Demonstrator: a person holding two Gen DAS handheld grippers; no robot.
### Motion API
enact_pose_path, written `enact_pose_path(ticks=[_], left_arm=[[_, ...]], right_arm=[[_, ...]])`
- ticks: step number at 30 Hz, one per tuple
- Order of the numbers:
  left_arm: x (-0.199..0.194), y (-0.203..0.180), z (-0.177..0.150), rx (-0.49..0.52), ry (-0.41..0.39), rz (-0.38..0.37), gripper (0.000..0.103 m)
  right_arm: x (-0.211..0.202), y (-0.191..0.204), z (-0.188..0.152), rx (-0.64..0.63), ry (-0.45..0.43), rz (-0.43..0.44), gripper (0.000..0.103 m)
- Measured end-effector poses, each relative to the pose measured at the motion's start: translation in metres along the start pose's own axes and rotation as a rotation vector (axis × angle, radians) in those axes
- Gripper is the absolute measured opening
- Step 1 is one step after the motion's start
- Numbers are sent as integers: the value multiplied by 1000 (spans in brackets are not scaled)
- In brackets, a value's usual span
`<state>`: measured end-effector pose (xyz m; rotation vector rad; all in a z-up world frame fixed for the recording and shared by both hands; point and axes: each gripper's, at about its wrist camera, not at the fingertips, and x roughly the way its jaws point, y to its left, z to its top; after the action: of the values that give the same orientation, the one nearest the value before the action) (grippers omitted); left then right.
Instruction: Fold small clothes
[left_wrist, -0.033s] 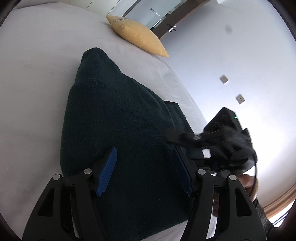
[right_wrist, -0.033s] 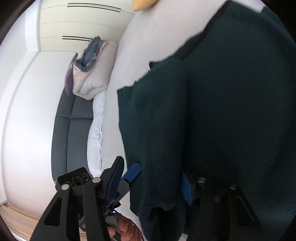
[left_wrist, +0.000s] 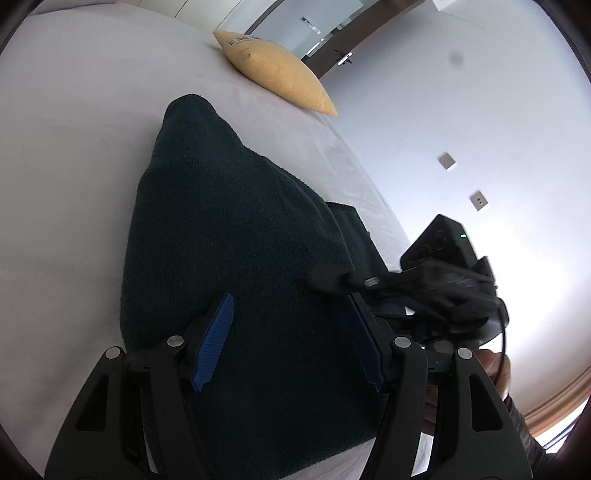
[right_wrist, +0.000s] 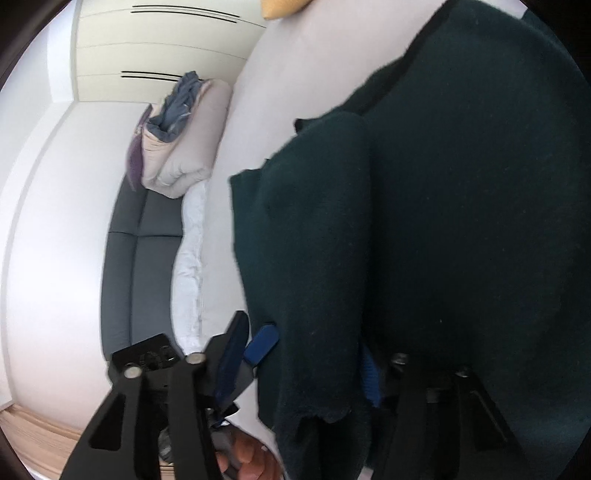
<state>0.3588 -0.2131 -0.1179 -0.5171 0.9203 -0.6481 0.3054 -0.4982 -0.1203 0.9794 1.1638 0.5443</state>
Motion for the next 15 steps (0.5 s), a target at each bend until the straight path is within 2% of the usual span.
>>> enact_pose_path(ticks=[3,5,8,12,15], left_arm=[[-8,8,2,-27,-22,-24,61],[-22,8,3,-31,-52,-23,61],[-34,2,5,-13,-89,1,61],[-39,-10,11,34,-102,38,61],[-39,-22,15,46,-96,21,61]], right_arm=[[6,-3,0,8,3,-8,24],[6,-7,0,15,-6,1,19],[2,-5,1,-6,-22,-14,17],[-10,9,7,-97,-28,-49,16],[-25,14,17,-143,-37,-102,16]])
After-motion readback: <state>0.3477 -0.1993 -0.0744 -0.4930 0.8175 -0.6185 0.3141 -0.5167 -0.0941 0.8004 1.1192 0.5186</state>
